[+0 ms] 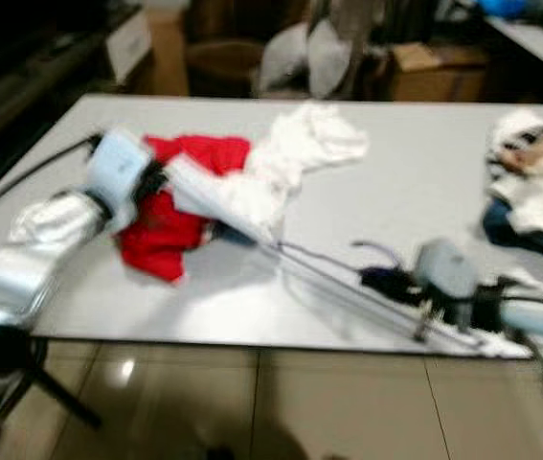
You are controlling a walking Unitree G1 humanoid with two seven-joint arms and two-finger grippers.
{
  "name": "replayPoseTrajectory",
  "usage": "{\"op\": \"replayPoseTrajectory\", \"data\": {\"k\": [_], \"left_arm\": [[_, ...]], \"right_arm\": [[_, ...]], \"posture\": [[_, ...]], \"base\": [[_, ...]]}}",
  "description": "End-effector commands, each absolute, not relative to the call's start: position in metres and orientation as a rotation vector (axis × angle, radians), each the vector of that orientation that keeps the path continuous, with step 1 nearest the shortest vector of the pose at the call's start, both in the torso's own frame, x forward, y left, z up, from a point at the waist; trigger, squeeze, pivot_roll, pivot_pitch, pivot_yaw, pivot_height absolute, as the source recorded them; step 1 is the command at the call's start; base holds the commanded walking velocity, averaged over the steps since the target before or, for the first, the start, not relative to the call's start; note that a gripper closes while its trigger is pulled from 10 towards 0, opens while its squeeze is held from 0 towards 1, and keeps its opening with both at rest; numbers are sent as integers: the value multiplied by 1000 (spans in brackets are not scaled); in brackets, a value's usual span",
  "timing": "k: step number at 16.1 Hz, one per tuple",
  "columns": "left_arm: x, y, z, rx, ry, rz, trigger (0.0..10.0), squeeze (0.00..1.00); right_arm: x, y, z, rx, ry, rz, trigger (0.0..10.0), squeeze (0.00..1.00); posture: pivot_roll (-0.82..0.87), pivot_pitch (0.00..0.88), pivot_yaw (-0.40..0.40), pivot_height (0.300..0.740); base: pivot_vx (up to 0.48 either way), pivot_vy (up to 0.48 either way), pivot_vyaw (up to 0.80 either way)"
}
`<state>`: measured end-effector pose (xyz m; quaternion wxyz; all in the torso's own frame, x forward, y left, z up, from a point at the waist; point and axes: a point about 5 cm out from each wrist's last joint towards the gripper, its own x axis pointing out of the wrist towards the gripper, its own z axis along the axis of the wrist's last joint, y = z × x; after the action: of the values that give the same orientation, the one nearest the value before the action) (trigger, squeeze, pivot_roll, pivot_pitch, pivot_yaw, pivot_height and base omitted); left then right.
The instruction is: Hang hanger
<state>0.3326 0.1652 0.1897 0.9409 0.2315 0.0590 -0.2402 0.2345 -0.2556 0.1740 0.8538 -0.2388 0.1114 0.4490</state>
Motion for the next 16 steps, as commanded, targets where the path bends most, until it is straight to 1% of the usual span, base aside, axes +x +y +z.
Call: {"op": "replayPoseTrajectory", "data": {"k": [1, 3, 5, 7, 8, 10, 12, 13, 14, 15, 16], "left_arm": [[322, 164, 191, 495, 159, -575, 10000, 1000], [307, 176, 181, 552, 236, -606, 10000, 1000], [302, 182, 176, 563, 255, -613, 10000, 1000], [308, 185, 186, 516, 177, -535, 10000, 1000], [311, 179, 197, 431, 97, -520, 10000, 1000], [313, 172, 210, 321, 10, -512, 10000, 1000], [311, 161, 216, 258, -39, -581, 10000, 1000], [307, 148, 210, 296, -26, -662, 10000, 1000], [306, 140, 204, 324, -17, -694, 10000, 1000], [306, 133, 201, 318, -15, -695, 10000, 1000], [308, 129, 197, 330, -5, -685, 10000, 1000]], "right_arm": [[229, -255, 187, -513, 227, 957, 10000, 0], [219, -265, 197, -539, 278, 956, 10000, 0], [216, -274, 206, -549, 296, 926, 10000, 0], [231, -278, 219, -564, 199, 790, 10000, 0], [236, -272, 219, -533, 150, 769, 10000, 0], [245, -256, 215, -453, 80, 756, 10000, 0], [256, -236, 207, -342, 23, 758, 10000, 0], [260, -220, 198, -315, 34, 813, 10000, 0], [259, -210, 192, -346, 45, 866, 10000, 0], [263, -208, 190, -306, 50, 860, 10000, 0], [263, -206, 189, -320, 55, 885, 10000, 0]], "posture": [[-140, 0, 101, 740], [-138, 0, 98, 740], [-140, 0, 99, 740], [-138, 0, 96, 740], [-137, 0, 96, 740], [-138, 0, 99, 740], [-136, 0, 96, 740], [-129, 0, 90, 740], [-128, 0, 88, 740], [-133, 0, 88, 740], [-134, 0, 86, 740]], "base": [[0, 0, 0], [0, 0, 0], [0, 0, 0], [0, 0, 0], [0, 0, 0], [0, 0, 0], [0, 0, 0], [0, 0, 0], [0, 0, 0], [0, 0, 0], [0, 0, 0]]}}
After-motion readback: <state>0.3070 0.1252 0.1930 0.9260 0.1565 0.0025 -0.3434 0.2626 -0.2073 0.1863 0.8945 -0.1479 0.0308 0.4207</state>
